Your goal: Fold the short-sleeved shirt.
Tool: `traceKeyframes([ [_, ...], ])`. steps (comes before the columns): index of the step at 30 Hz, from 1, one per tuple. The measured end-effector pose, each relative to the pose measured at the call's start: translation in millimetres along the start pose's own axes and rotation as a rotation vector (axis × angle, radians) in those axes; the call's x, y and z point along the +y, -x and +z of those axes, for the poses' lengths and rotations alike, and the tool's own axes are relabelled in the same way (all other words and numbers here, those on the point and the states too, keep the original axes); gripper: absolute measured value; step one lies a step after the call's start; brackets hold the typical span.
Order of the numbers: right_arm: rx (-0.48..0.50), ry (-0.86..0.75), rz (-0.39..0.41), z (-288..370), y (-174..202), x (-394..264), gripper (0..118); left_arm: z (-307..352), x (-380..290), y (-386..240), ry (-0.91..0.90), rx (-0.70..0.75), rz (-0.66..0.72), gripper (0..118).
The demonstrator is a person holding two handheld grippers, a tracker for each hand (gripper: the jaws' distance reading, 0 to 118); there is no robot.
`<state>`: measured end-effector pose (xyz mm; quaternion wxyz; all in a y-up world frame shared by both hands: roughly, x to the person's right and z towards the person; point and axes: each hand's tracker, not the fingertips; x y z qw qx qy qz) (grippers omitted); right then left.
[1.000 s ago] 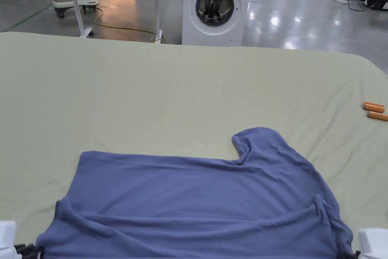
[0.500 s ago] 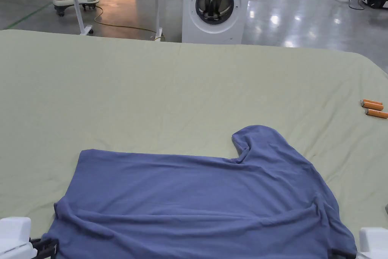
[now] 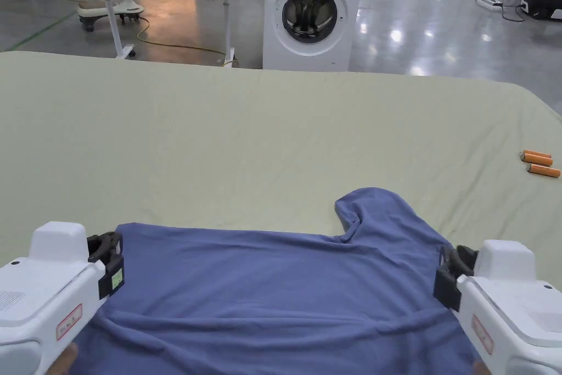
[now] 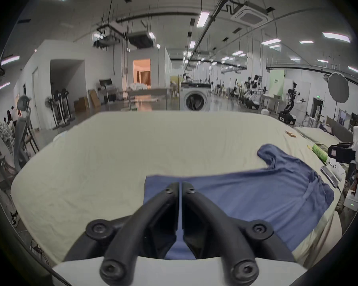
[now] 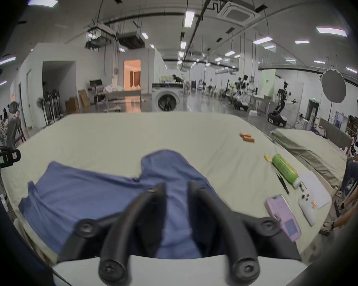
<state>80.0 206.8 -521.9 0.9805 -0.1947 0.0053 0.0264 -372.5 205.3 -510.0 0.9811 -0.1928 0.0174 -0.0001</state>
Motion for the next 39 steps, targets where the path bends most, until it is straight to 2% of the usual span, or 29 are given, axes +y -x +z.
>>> traceKeyframes([
  [4,0.022,-0.055,0.002,-9,23,3,4,-6,5,-10,-0.037,0.01,0.0,0],
  [8,0.049,-0.078,0.003,-19,37,4,1,-35,11,2,0.001,0.04,0.015,0],
  [15,0.08,-0.048,0.012,-36,44,6,0,-122,27,53,0.228,0.0,0.1,0],
  [20,0.082,-0.023,0.032,-43,39,4,0,-186,34,78,0.44,-0.032,0.088,0],
  [21,0.077,-0.017,0.036,-44,37,2,0,-196,34,81,0.464,-0.037,0.096,3],
  [22,0.071,-0.008,0.04,-46,35,0,0,-204,34,85,0.489,-0.047,0.113,12],
  [23,0.066,0.001,0.042,-48,33,-2,0,-210,34,87,0.515,-0.046,0.134,26],
  [24,0.06,0.011,0.043,-50,31,-4,0,-217,33,88,0.55,-0.051,0.143,48],
  [25,0.053,0.022,0.043,-50,29,-6,0,-225,32,89,0.583,-0.06,0.155,62],
  [26,0.049,0.03,0.044,-51,28,-8,0,-232,29,89,0.604,-0.068,0.16,68],
  [31,0.019,0.077,0.048,-58,19,-19,0,-254,13,77,0.707,-0.039,0.077,67],
  [35,0.003,0.108,0.035,-62,14,-23,0,-253,14,57,0.702,0.023,-0.025,65],
  [37,0.001,0.12,0.031,-65,11,-24,0,-249,14,44,0.685,0.004,-0.097,51],
  [39,-0.001,0.133,0.02,-69,6,-24,0,-246,13,36,0.676,-0.046,-0.125,23],
])
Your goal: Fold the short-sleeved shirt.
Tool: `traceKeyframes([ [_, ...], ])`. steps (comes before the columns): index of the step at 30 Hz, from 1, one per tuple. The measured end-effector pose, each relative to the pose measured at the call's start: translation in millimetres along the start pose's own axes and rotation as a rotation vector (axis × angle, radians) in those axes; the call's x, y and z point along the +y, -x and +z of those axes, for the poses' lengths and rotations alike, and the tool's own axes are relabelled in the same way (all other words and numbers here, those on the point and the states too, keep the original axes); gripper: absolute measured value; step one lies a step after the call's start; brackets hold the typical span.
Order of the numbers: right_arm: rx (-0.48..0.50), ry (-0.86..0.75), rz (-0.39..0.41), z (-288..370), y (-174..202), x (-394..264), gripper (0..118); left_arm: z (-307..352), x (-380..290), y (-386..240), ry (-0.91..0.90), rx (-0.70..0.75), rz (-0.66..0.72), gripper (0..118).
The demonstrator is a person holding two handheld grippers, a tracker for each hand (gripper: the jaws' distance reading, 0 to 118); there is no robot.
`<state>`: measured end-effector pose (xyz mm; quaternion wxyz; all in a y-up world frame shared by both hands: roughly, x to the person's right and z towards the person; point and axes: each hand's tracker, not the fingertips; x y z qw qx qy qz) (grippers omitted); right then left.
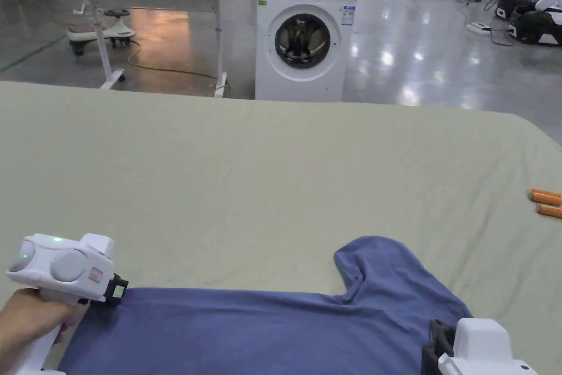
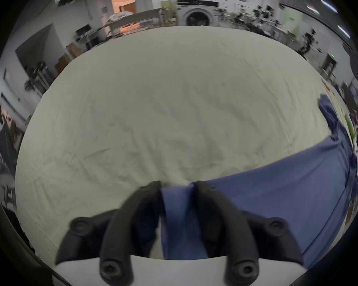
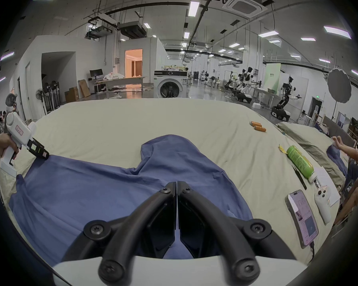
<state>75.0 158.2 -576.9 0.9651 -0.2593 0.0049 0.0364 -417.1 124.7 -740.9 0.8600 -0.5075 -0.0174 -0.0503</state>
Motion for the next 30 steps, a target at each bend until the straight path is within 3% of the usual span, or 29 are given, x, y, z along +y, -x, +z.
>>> traceKeyframes([
  [2,-0.012,0.016,-0.015,-7,-7,5,0,1,-3,-4,-0.011,-0.031,-0.009,1],
  [9,0.003,0.138,-0.043,-67,-46,50,3,28,-19,9,-0.137,-0.049,0.068,0],
  [11,0.01,0.189,-0.05,-94,-58,62,13,45,-26,12,-0.197,-0.034,0.087,0],
  [15,0.018,0.33,0.015,-145,-70,76,63,75,-39,18,-0.289,-0.068,0.142,0],
  [17,0.025,0.386,0.019,-170,-76,75,70,88,-46,17,-0.322,-0.07,0.152,0],
  [23,0.052,0.539,-0.052,-220,-93,56,67,106,-61,10,-0.356,-0.044,0.118,0],
  [26,0.061,0.521,-0.053,-217,-92,59,62,103,-65,11,-0.348,-0.04,0.123,0],
  [30,0.05,0.496,-0.03,-211,-96,62,8,95,-68,12,-0.334,-0.036,0.127,0],
])
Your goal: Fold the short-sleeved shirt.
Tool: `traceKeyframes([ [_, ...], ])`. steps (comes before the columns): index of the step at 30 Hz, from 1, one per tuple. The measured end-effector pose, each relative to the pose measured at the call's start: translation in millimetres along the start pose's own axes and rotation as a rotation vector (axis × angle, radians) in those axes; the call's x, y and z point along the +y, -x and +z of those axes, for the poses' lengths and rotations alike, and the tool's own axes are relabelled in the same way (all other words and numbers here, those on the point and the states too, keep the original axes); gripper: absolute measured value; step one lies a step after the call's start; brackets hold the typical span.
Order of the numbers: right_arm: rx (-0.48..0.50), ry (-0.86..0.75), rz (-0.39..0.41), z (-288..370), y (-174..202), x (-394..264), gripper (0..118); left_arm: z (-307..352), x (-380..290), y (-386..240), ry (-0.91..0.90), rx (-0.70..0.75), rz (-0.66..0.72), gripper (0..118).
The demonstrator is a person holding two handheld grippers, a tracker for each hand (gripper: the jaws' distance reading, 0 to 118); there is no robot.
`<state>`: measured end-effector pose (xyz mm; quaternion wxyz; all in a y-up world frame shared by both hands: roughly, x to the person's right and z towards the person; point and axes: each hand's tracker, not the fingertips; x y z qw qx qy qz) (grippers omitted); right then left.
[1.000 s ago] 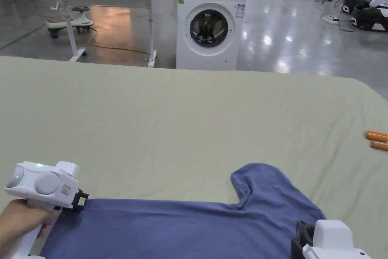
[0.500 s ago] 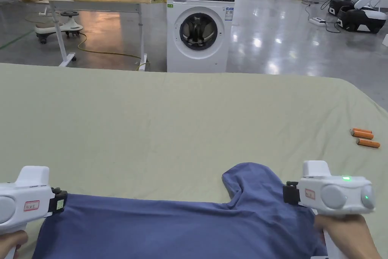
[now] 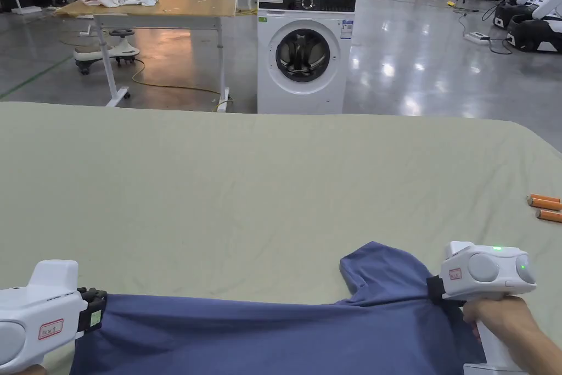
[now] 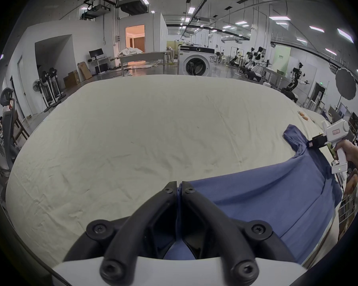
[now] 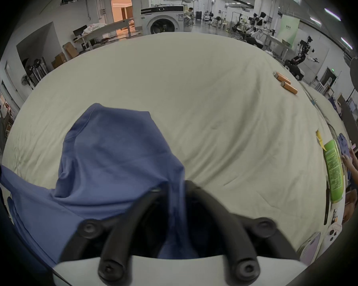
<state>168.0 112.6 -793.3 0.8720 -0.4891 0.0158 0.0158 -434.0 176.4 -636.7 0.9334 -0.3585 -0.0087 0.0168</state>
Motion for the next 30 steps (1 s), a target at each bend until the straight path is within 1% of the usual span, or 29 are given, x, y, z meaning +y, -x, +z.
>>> traceKeyframes([
  [1,0.038,-0.005,-0.027,1,-4,-1,5,-1,0,1,0.002,0.002,0.003,0],
  [3,0.053,-0.026,-0.066,8,-10,-4,2,-4,-1,2,0.001,0.003,0.011,0],
  [7,0.066,-0.091,-0.045,38,-11,-10,1,-3,3,3,-0.006,0.006,0.014,0],
  [14,0.096,-0.223,-0.074,110,-15,-32,1,16,13,11,-0.045,-0.008,0.032,0],
  [19,0.1,-0.283,-0.046,165,-13,-56,1,41,10,17,-0.075,-0.036,0.052,0],
  [25,0.071,-0.326,0.02,217,-1,-95,1,79,-7,21,-0.105,-0.07,0.049,0],
  [30,0.063,-0.326,0.044,237,-4,-133,1,106,-32,23,-0.105,-0.085,0.014,0],
])
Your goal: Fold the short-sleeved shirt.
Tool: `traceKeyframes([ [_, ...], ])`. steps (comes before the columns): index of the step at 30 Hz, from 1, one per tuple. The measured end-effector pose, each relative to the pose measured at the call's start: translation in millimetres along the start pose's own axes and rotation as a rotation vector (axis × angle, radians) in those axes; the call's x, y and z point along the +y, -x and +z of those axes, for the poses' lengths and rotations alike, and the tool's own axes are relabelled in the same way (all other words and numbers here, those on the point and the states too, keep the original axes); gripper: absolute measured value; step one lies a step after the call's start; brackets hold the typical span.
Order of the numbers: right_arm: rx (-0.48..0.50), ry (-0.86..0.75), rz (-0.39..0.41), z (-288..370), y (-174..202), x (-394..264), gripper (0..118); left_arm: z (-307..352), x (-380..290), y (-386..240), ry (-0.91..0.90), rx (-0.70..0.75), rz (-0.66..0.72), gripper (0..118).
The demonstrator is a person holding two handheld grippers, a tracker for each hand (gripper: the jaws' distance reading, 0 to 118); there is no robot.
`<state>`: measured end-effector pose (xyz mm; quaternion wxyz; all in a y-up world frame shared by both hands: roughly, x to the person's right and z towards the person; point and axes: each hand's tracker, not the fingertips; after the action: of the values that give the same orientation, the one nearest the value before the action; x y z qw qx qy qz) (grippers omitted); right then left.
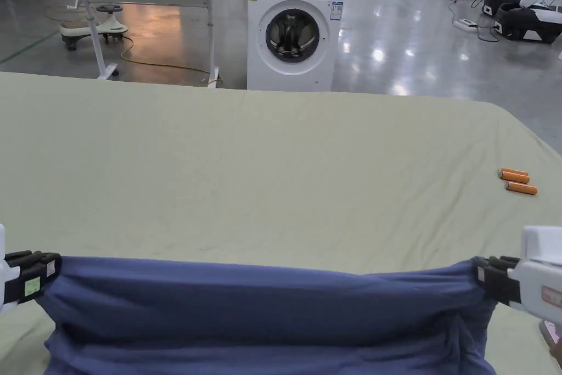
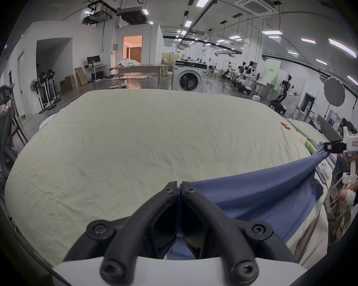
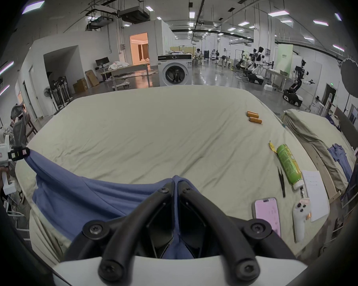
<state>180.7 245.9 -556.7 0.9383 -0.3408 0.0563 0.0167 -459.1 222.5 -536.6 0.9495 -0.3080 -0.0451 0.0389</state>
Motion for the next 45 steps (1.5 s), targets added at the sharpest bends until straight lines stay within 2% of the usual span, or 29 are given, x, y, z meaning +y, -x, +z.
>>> traceKeyframes([
  [5,-0.02,0.07,0.024,15,4,-43,1,20,-39,-2,0.045,-0.016,-0.003,0],
  [14,-0.064,0.261,0.029,-6,3,-126,1,14,-115,-8,0.249,0.022,-0.016,0],
  [23,-0.096,0.295,0.036,-25,8,-143,2,-7,-132,-19,0.31,0.086,-0.059,0],
  [26,-0.113,0.283,0.077,-24,13,-142,4,-5,-125,-22,0.313,0.09,-0.071,0],
  [27,-0.13,0.276,0.104,-22,16,-139,13,-4,-122,-24,0.31,0.092,-0.072,0],
  [28,-0.156,0.271,0.12,-18,18,-136,28,-2,-119,-24,0.298,0.091,-0.071,3],
  [29,-0.195,0.266,0.134,-15,20,-131,51,1,-114,-26,0.267,0.095,-0.065,10],
  [30,-0.223,0.252,0.135,-10,22,-125,81,3,-109,-28,0.248,0.091,-0.064,17],
  [31,-0.229,0.22,0.132,-4,23,-119,94,5,-102,-29,0.225,0.089,-0.062,20],
  [32,-0.224,0.18,0.119,1,23,-113,97,8,-96,-31,0.193,0.08,-0.057,26],
  [33,-0.218,0.141,0.098,6,24,-106,97,10,-88,-33,0.156,0.078,-0.049,37],
  [35,-0.222,0.077,0.076,15,30,-90,97,11,-72,-38,0.097,0.083,-0.038,49],
  [38,-0.238,-0.058,0.054,19,42,-72,96,8,-51,-47,-0.009,0.093,-0.028,50],
  [40,-0.239,-0.154,0.031,20,54,-61,90,5,-38,-56,-0.079,0.113,-0.029,50],
  [43,-0.193,-0.292,-0.013,17,75,-48,72,6,-24,-73,-0.198,0.118,-0.049,48],
  [44,-0.184,-0.32,-0.021,15,81,-44,63,5,-21,-79,-0.231,0.12,-0.05,45],
  [45,-0.175,-0.353,-0.025,13,89,-41,47,5,-18,-85,-0.262,0.125,-0.056,38],
])
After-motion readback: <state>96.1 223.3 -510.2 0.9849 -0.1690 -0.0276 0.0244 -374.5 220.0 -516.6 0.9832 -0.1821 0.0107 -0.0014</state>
